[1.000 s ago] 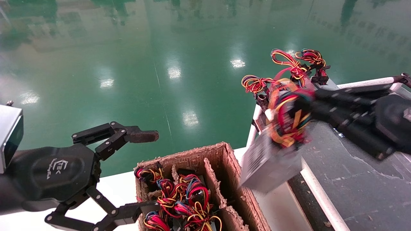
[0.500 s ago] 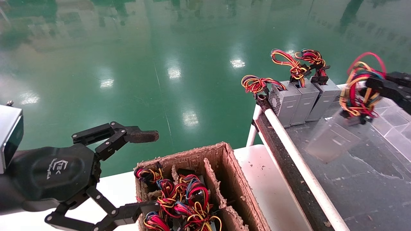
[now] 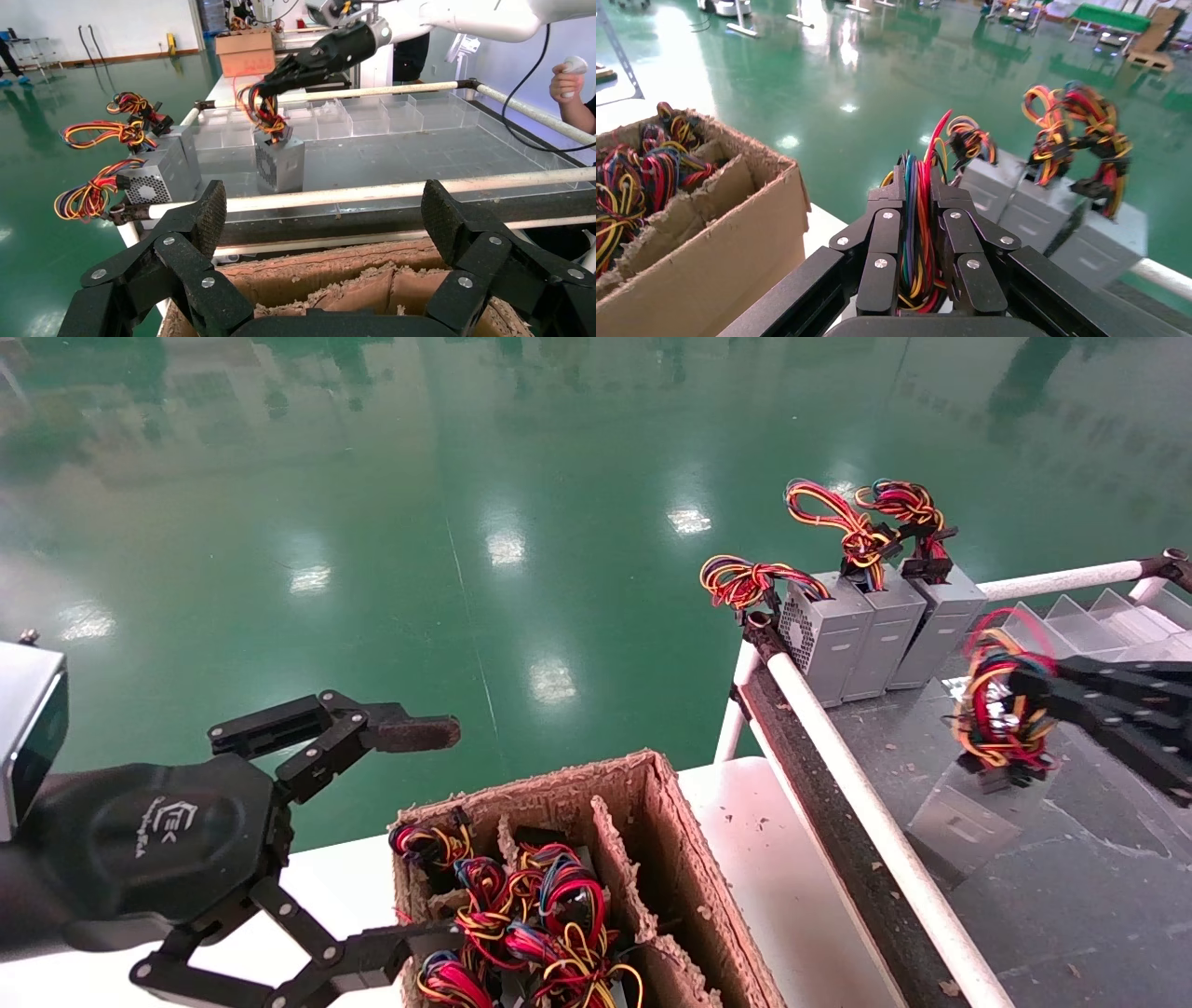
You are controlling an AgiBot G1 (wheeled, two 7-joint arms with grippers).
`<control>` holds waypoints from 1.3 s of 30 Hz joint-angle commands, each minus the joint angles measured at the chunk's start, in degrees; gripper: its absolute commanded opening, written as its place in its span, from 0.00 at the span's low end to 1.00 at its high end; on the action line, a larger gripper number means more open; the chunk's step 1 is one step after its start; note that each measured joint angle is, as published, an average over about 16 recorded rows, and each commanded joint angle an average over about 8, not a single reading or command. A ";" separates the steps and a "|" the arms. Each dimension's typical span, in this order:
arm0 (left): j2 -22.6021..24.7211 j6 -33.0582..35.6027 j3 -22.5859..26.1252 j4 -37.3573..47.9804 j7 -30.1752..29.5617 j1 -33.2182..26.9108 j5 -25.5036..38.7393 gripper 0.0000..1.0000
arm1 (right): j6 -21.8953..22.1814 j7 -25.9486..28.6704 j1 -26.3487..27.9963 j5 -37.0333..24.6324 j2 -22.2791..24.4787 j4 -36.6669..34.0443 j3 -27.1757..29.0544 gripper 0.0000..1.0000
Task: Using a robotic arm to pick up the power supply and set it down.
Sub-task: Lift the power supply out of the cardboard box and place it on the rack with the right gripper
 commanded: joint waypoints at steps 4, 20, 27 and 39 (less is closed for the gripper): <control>0.00 0.00 0.01 0.00 0.01 0.00 -0.01 1.00 | 1.34 -0.46 2.58 -2.56 -3.18 -2.01 -1.61 0.00; -0.02 -0.02 0.05 0.00 0.02 -0.01 -0.03 1.00 | 4.03 -2.08 13.04 -7.82 -13.07 -12.52 -5.00 0.00; -0.02 -0.03 0.06 0.00 0.03 -0.01 -0.04 1.00 | 5.91 -2.90 17.55 -8.97 -16.30 -17.63 -5.59 0.00; -0.03 -0.04 0.09 0.00 0.04 -0.02 -0.06 1.00 | 10.07 -6.01 22.02 -11.17 -20.49 -24.67 -6.79 0.00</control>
